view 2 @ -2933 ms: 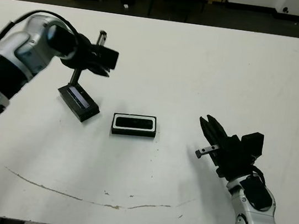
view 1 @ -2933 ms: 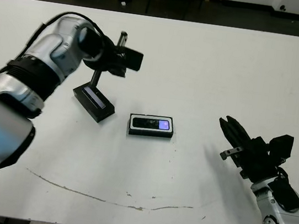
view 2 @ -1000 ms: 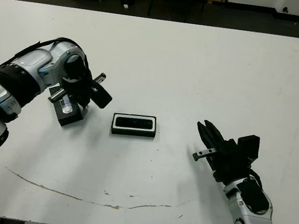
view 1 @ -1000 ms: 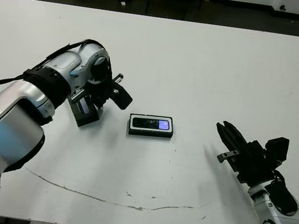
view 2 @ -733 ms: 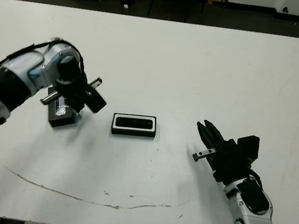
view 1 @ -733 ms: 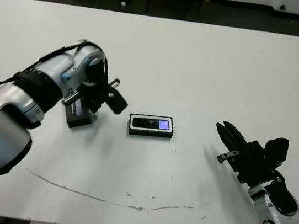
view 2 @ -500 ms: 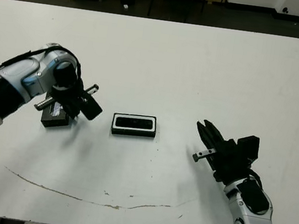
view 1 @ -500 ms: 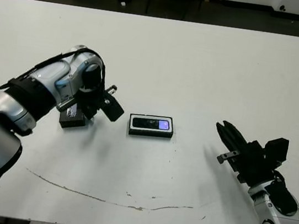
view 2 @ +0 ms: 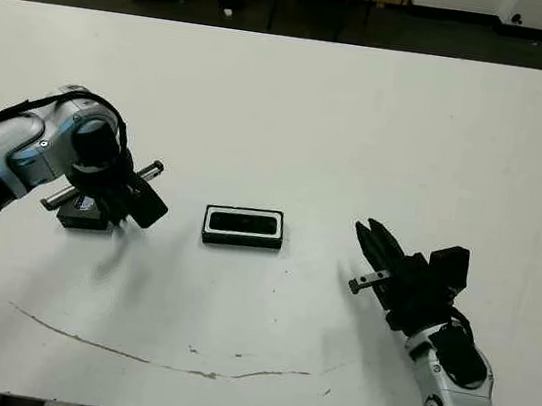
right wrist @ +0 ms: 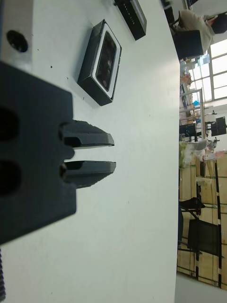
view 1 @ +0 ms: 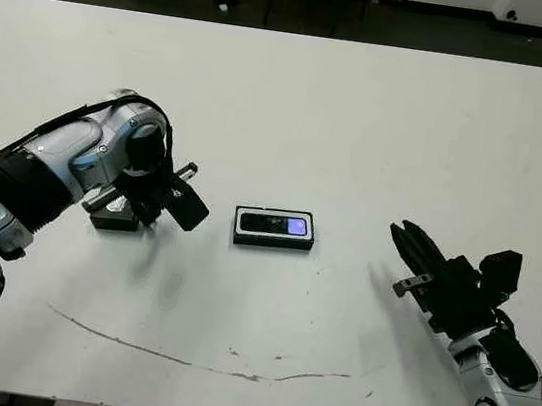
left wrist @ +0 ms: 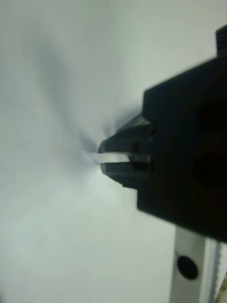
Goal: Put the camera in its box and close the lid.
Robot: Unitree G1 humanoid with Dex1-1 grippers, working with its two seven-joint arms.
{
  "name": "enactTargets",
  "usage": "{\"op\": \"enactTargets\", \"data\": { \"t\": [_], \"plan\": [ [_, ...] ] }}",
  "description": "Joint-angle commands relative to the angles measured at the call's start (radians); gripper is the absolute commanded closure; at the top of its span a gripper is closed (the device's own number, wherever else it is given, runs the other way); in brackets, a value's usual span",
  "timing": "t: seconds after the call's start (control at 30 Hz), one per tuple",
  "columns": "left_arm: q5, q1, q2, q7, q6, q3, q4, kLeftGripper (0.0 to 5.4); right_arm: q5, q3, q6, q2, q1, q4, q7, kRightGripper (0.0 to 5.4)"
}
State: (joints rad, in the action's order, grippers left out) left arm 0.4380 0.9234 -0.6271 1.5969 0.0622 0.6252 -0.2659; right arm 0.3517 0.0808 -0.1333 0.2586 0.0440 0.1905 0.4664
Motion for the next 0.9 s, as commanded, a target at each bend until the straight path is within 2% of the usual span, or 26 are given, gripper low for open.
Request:
{"op": "enactTargets", "data": {
  "t": [0.03,0.13,0.23,0.4,0.53,0.67,0.73,0.9],
  "plan": [
    [-0.113,-0.031,-0.003,-0.015,-0.083,-0.104,0.091,5.4,-0.007,-0.003,-0.017,0.006,0.013,0.0,-0.004,5.39],
    [-0.217,-0.081,-0.025,-0.063,-0.164,-0.214,0.209,5.4,0.0,-0.001,-0.034,0.008,0.017,0.012,-0.008,5.39],
    [-0.334,-0.189,-0.042,-0.171,-0.215,-0.365,0.339,5.4,0.0,-0.001,-0.04,0.006,0.02,0.021,-0.011,5.39],
    [-0.461,-0.4,-0.045,-0.383,-0.264,-0.581,0.487,5.4,0.014,-0.001,-0.017,0.003,0.01,-0.015,0.018,5.39],
    [-0.569,-0.638,0.07,-0.63,-0.274,-0.754,0.575,5.4,0.021,-0.003,-0.012,0.001,-0.001,-0.043,0.035,5.39],
    [-0.576,-0.861,0.258,-0.971,-0.405,-0.846,0.73,5.4,0.019,-0.009,-0.044,0.008,0.0,-0.024,0.03,5.39],
    [-0.577,-0.944,0.321,-1.073,-0.416,-0.86,0.774,5.31,0.032,-0.009,-0.074,0.013,0.004,-0.003,0.03,5.4],
    [-0.545,-1.08,0.388,-1.219,-0.403,-0.839,0.826,4.32,0.049,-0.007,-0.083,0.006,0.007,0.009,0.038,5.4]
  ]
}}
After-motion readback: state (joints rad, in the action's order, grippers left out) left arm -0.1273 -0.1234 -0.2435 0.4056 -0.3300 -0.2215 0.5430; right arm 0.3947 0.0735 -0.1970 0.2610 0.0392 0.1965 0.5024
